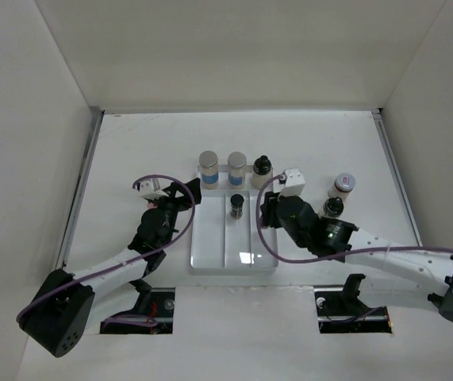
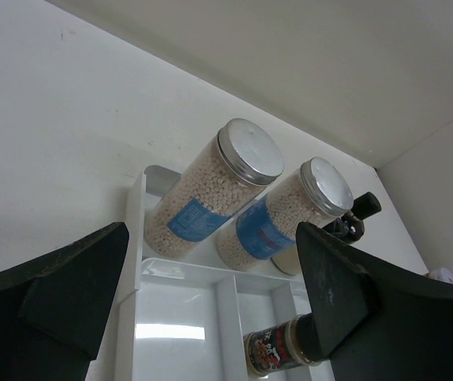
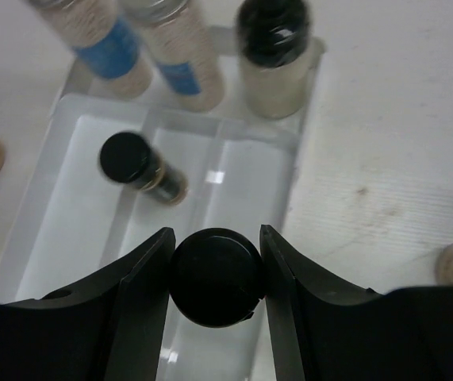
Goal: Organize the condiment bottles
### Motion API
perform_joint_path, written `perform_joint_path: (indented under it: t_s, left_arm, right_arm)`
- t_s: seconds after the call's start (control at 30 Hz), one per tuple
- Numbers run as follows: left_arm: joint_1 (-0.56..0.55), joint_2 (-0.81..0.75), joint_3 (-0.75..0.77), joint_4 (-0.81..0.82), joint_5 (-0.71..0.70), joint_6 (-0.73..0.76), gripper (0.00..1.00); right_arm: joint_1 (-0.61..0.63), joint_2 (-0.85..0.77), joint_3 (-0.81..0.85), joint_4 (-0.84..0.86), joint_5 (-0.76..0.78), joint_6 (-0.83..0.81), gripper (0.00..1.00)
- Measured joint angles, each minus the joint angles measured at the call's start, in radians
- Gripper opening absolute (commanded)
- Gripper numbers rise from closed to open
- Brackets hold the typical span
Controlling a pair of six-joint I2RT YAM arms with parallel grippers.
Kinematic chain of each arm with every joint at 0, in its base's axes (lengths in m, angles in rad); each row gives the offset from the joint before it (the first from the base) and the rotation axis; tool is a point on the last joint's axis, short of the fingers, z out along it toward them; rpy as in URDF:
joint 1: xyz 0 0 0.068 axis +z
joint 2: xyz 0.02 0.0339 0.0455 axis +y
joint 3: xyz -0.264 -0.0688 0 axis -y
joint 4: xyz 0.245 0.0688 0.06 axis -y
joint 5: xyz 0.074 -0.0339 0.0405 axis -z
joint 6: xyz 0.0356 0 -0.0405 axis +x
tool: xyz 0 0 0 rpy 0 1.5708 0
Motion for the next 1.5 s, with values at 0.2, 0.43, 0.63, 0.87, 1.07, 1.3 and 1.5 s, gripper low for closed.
perform_joint_path:
  t_s: [0.2, 0.43, 0.63, 0.87, 1.07, 1.3, 1.5]
  left_arm:
    - [-0.004, -0.001, 0.0, 0.0, -0.003, 0.0, 0.87]
    - [-0.004, -0.018, 0.0, -0.001, -0.008, 0.0, 0.87]
    - [-0.006, -0.019, 0.0, -0.001, -0.012, 0.0, 0.87]
    - [-0.011, -0.018, 0.0, 0.0, -0.014, 0.0, 0.87]
    - [-0.013, -0.018, 0.0, 0.0, -0.015, 0.0, 0.87]
    - [-0.035, -0.02, 0.0, 0.0, -0.019, 0.0, 0.87]
    - [-0.066, -0.041, 0.0, 0.003, -0.026, 0.0, 0.87]
  right_arm:
    - [0.134, 0.174, 0.053, 0.059, -0.048, -0.005, 0.36]
    - [0.163, 0.354, 0.083, 0.173, -0.061, -0.037, 0.38]
    - [0.168, 0.438, 0.084, 0.257, -0.039, -0.044, 0.47]
    - [0.183, 0.439, 0.084, 0.26, -0.014, -0.06, 0.8]
    - [0.175, 0.285, 0.061, 0.233, 0.011, -0.084, 0.83]
    - [-0.082, -0.128, 0.014, 0.129, 0.122, -0.05, 0.35]
    - [-0.362, -0.264, 0.002, -0.085, 0.202, 0.064, 0.48]
